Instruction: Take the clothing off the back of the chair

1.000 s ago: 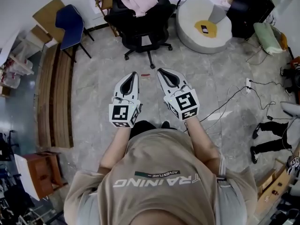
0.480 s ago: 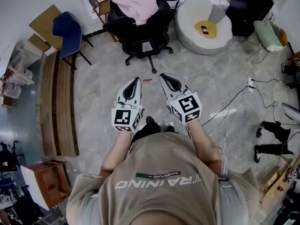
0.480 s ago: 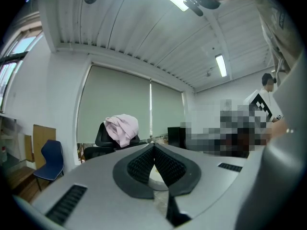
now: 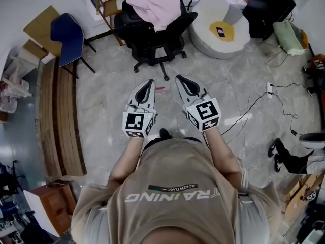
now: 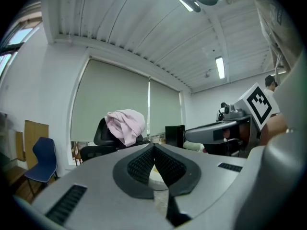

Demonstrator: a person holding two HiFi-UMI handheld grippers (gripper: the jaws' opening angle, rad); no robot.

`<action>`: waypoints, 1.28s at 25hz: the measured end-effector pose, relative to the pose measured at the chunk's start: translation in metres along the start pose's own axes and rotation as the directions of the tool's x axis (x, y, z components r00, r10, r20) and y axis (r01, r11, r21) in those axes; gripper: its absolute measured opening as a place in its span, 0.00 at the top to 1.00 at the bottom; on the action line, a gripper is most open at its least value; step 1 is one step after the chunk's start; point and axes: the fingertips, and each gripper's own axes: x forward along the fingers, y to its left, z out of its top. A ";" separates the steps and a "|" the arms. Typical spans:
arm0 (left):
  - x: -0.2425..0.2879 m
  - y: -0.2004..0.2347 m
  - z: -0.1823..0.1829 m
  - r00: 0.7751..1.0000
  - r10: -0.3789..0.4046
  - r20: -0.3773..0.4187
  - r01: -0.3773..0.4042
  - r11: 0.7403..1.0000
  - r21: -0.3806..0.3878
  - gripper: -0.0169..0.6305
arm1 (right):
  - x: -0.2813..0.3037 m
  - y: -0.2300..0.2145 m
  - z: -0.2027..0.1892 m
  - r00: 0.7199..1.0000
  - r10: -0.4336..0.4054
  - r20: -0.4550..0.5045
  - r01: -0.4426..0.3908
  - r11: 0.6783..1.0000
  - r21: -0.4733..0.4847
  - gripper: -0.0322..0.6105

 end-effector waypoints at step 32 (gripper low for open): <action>0.152 0.072 0.022 0.995 0.095 0.010 -0.096 0.995 0.042 0.96 | 0.114 -0.133 0.011 0.997 0.069 0.018 -0.069 0.998 0.008 0.89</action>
